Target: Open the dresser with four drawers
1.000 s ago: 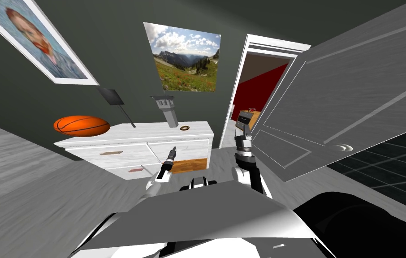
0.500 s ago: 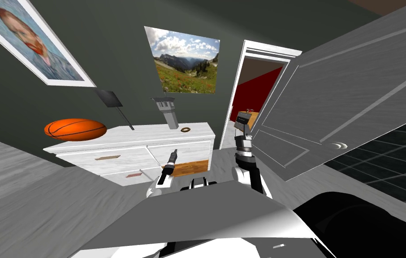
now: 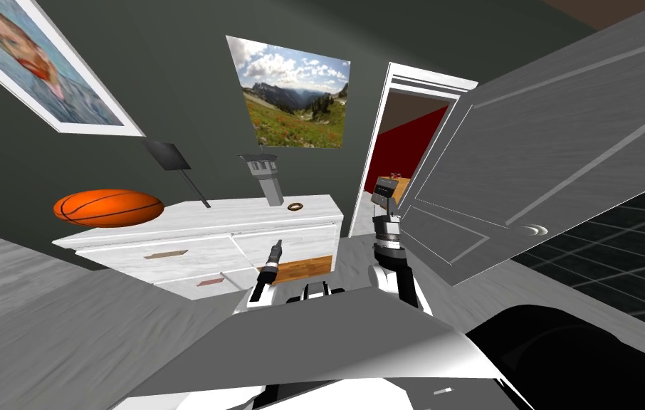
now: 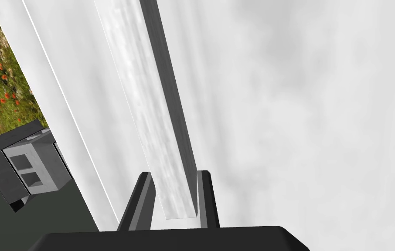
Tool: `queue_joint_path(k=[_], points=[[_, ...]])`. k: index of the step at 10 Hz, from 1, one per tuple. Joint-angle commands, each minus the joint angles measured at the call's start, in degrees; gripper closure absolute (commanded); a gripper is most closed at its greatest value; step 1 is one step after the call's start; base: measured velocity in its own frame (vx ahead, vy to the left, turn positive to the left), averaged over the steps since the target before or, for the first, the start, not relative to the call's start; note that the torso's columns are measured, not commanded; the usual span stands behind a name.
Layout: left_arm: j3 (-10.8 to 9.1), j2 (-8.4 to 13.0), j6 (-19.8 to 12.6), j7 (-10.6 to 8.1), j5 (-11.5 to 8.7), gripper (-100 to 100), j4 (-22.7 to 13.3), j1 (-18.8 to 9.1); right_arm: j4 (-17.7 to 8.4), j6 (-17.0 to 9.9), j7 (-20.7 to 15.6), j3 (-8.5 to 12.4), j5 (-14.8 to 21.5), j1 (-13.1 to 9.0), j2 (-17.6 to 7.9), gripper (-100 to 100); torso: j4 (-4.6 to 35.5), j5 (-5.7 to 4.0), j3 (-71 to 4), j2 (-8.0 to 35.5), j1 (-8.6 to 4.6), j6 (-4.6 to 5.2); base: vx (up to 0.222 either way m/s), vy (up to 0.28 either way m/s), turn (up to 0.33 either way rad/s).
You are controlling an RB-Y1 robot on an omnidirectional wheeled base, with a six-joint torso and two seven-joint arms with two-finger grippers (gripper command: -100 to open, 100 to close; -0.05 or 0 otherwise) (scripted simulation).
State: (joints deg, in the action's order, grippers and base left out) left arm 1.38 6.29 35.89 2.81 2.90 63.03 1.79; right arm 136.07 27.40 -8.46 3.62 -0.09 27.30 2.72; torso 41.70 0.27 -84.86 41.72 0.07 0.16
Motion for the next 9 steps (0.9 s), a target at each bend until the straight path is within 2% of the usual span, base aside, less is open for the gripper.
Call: queue_joint_path(k=[1, 2, 3, 4, 5, 6, 7, 8, 9], points=[[-0.12, -1.93, -0.38, 1.20, 0.96, 100, 1.58, 3.03, 0.00, 0.00, 0.00, 0.00, 0.00, 0.00, 0.00, 0, -0.09, 0.03, -0.01, -0.03, 0.01, -0.03, 0.021, 0.037, -0.043], [-0.12, -1.93, -0.38, 1.20, 0.96, 100, 1.58, 3.44, 0.00, 0.00, 0.00, 0.00, 0.00, 0.00, 0.00, 0, -0.12, 0.07, -0.04, -0.08, 0.09, 0.01, 0.022, 0.039, -0.044], [-0.31, -3.29, -0.95, 1.93, 1.72, 100, 4.85, 5.76, 0.00, 0.00, 0.00, 0.00, 0.00, 0.00, 0.00, 0, -0.09, 0.06, -0.06, -0.12, 0.09, 0.01, 0.029, 0.050, -0.070], [-0.31, -3.29, -0.95, 1.93, 1.72, 100, 4.85, 6.31, 0.00, 0.00, 0.00, 0.00, 0.00, 0.00, 0.00, 0, -0.05, 0.04, -0.06, -0.12, 0.09, 0.03, 0.030, 0.042, -0.042], [-0.50, -4.64, -1.51, 2.66, 2.49, 100, 8.13, 8.37, 0.00, 0.00, 0.00, 0.00, 0.00, 0.00, 0.00, 0, -0.03, 0.01, -0.03, -0.07, 0.09, -0.09, 0.034, 0.046, -0.064], [-0.50, -4.64, -1.51, 2.66, 2.49, 100, 8.13, 9.19, 0.00, 0.00, 0.00, 0.00, 0.00, 0.00, 0.00, 0, 0.08, -0.04, 0.01, 0.02, 0.14, -0.13, 0.036, 0.037, -0.038], [-0.69, -5.99, -2.08, 3.38, 3.25, 100, 11.40, 11.54, 0.00, 0.00, 0.00, 0.00, 0.00, 0.00, 0.00, 0, 0.05, -0.02, 0.07, 0.09, 0.16, -0.21, 0.035, 0.047, -0.064], [-0.69, -5.99, -2.08, 3.38, 3.25, 100, 11.40, 12.07, 0.00, 0.00, 0.00, 0.00, 0.00, 0.00, 0.00, 0, 0.14, -0.06, 0.08, 0.13, 0.28, -0.27, 0.028, 0.042, -0.033], [-0.62, -5.87, -0.82, 3.18, 3.09, 100, 10.55, 10.53, 0.00, 0.00, 0.00, 0.00, 0.00, 0.00, 0.00, 0, 0.07, -0.01, 0.09, 0.12, 0.34, -0.31, 0.006, 0.008, -0.011]])
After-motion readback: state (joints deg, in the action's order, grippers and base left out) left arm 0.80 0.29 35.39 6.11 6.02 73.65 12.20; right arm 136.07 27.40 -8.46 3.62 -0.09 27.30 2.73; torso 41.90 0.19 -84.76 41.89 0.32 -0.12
